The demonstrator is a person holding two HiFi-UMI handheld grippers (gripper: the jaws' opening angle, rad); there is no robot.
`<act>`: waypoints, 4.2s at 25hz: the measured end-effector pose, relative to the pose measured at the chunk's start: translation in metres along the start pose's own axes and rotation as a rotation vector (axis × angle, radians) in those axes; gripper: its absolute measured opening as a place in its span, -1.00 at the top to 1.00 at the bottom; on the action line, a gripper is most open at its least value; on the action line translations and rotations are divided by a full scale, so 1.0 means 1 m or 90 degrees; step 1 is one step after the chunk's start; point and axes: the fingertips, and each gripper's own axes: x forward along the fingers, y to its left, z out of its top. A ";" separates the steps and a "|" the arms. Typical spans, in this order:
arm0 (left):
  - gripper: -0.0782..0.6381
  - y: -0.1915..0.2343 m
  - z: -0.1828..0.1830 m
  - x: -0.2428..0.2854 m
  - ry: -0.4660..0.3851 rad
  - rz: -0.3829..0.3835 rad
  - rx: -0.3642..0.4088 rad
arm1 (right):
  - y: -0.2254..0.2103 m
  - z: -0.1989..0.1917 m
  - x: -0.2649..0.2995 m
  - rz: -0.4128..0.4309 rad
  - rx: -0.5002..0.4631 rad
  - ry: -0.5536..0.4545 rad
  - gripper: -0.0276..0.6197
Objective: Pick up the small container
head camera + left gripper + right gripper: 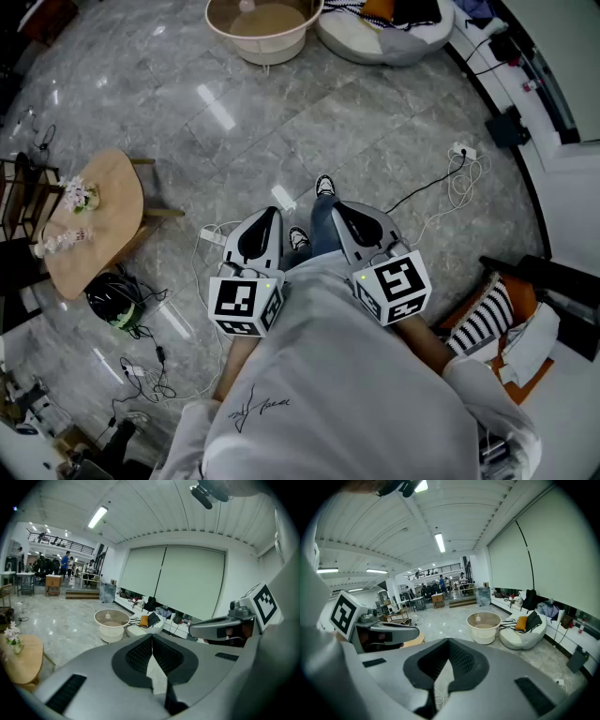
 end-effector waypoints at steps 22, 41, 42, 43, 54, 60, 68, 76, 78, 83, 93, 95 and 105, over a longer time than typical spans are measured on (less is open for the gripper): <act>0.73 0.036 0.077 0.135 0.029 0.021 0.005 | -0.135 0.063 0.095 0.004 0.041 0.052 0.87; 0.73 0.020 0.125 0.238 0.048 0.054 0.021 | -0.248 0.090 0.136 0.059 0.100 0.041 0.87; 0.73 0.020 0.126 0.239 0.049 0.055 0.028 | -0.249 0.090 0.138 0.064 0.098 0.044 0.86; 0.73 0.021 0.128 0.239 0.050 0.058 0.034 | -0.248 0.089 0.140 0.070 0.097 0.047 0.87; 0.73 0.042 0.136 0.253 0.038 0.043 0.026 | -0.249 0.101 0.164 0.074 0.092 0.044 0.87; 0.73 0.076 0.156 0.270 0.017 0.042 0.020 | -0.254 0.123 0.195 0.060 0.075 0.040 0.87; 0.73 0.131 0.190 0.294 -0.015 0.031 -0.014 | -0.249 0.154 0.250 0.059 0.055 0.053 0.87; 0.73 0.190 0.223 0.314 -0.013 0.021 -0.014 | -0.241 0.191 0.309 0.053 0.048 0.061 0.87; 0.73 0.205 0.231 0.316 -0.016 0.019 -0.015 | -0.238 0.201 0.325 0.052 0.047 0.062 0.87; 0.73 0.244 0.251 0.327 -0.012 0.012 -0.007 | -0.226 0.230 0.367 0.060 0.037 0.057 0.87; 0.73 0.316 0.288 0.354 -0.019 -0.002 0.001 | -0.217 0.277 0.438 0.063 0.021 0.049 0.87; 0.73 0.333 0.294 0.358 -0.023 0.002 -0.001 | -0.216 0.283 0.449 0.063 0.018 0.047 0.87; 0.73 0.385 0.309 0.365 -0.040 0.016 -0.013 | -0.214 0.299 0.482 0.056 0.015 0.051 0.87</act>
